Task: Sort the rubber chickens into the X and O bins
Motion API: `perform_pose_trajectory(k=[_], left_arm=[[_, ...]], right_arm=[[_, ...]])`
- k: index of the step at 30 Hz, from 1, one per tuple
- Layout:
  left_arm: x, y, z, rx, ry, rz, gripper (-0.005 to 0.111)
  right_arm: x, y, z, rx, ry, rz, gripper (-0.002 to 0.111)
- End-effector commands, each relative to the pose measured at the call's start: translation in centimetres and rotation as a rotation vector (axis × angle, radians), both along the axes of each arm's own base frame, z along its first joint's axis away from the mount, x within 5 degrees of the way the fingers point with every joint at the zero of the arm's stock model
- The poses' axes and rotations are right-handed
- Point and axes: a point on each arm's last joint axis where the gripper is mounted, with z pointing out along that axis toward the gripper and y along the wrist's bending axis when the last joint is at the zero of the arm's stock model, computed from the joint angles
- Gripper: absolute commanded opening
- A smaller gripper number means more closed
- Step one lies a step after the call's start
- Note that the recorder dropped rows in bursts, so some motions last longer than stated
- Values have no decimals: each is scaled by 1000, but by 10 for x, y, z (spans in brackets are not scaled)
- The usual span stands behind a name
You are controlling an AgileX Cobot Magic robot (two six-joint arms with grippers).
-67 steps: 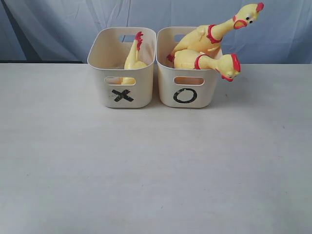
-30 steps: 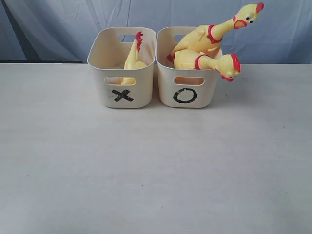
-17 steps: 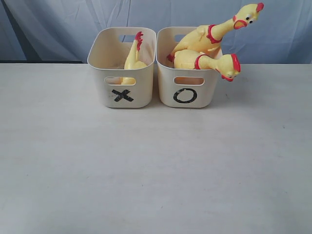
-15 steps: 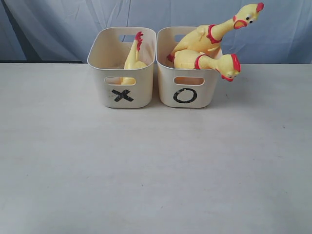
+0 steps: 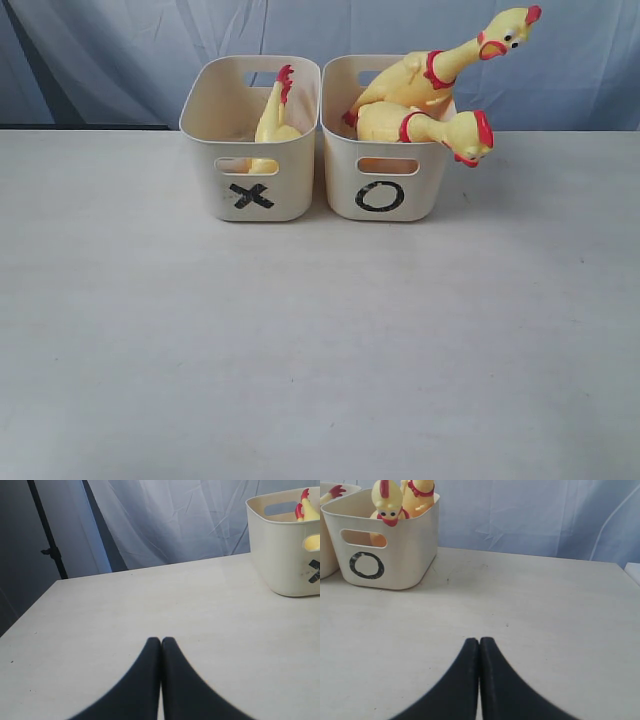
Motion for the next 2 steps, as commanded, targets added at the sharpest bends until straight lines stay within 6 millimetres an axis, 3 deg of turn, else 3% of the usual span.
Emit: perform_pose_trajectory(k=[1, 2], left_arm=[[0, 0, 1, 4, -18, -3, 0], [0, 0, 1, 4, -18, -3, 0]], right_arm=[[0, 0, 0, -2, -11, -4, 1], [0, 0, 0, -2, -11, -4, 1]])
